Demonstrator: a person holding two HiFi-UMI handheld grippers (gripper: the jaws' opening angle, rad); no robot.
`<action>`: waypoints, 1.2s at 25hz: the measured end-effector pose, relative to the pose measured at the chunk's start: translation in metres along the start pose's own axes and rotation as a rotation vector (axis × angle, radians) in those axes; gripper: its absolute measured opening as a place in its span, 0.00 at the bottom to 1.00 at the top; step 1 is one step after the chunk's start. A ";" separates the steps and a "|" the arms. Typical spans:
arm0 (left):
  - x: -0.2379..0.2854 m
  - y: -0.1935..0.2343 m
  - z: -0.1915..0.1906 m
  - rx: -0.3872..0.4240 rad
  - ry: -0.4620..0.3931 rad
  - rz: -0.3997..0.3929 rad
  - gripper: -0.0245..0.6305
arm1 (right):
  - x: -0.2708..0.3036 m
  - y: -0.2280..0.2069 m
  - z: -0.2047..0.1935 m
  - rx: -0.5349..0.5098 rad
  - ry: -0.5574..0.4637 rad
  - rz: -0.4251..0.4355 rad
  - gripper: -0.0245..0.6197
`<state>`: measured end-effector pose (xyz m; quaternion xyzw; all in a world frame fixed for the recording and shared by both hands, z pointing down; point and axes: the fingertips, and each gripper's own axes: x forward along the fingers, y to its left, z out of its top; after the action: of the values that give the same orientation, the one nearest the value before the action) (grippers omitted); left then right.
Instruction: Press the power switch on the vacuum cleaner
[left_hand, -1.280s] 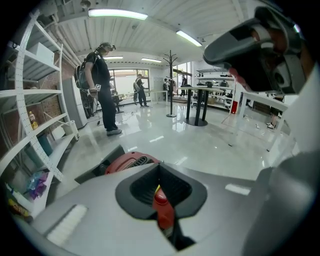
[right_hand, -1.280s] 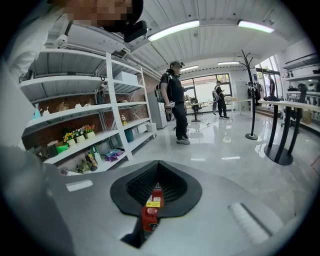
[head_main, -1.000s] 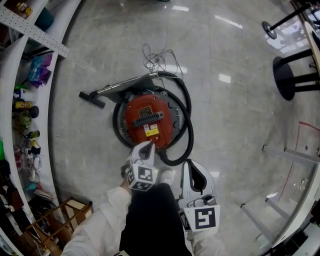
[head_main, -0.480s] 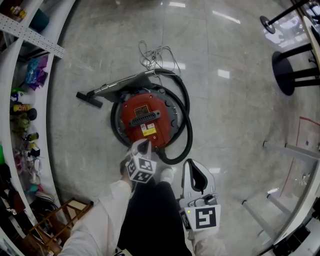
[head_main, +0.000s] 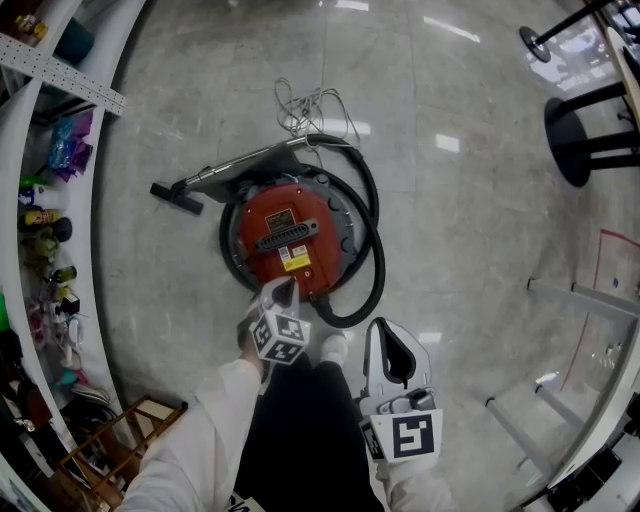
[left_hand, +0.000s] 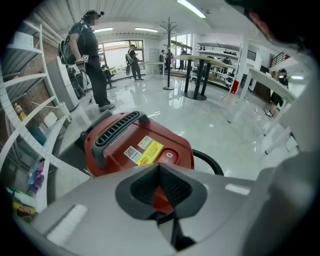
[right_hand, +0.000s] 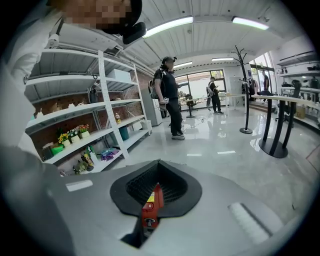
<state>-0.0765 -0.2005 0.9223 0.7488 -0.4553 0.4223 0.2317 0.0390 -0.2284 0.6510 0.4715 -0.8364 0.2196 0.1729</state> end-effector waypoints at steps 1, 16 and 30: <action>0.000 0.000 0.000 0.000 0.000 0.001 0.04 | 0.000 0.000 -0.001 -0.001 0.003 0.000 0.04; -0.001 -0.001 0.001 -0.021 0.019 -0.008 0.04 | 0.004 0.005 -0.002 0.013 0.011 0.016 0.04; -0.001 0.000 -0.003 -0.046 0.023 -0.007 0.04 | 0.006 0.002 -0.004 0.027 0.015 0.006 0.04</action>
<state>-0.0777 -0.1976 0.9234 0.7399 -0.4594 0.4194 0.2559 0.0342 -0.2298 0.6567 0.4696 -0.8335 0.2349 0.1719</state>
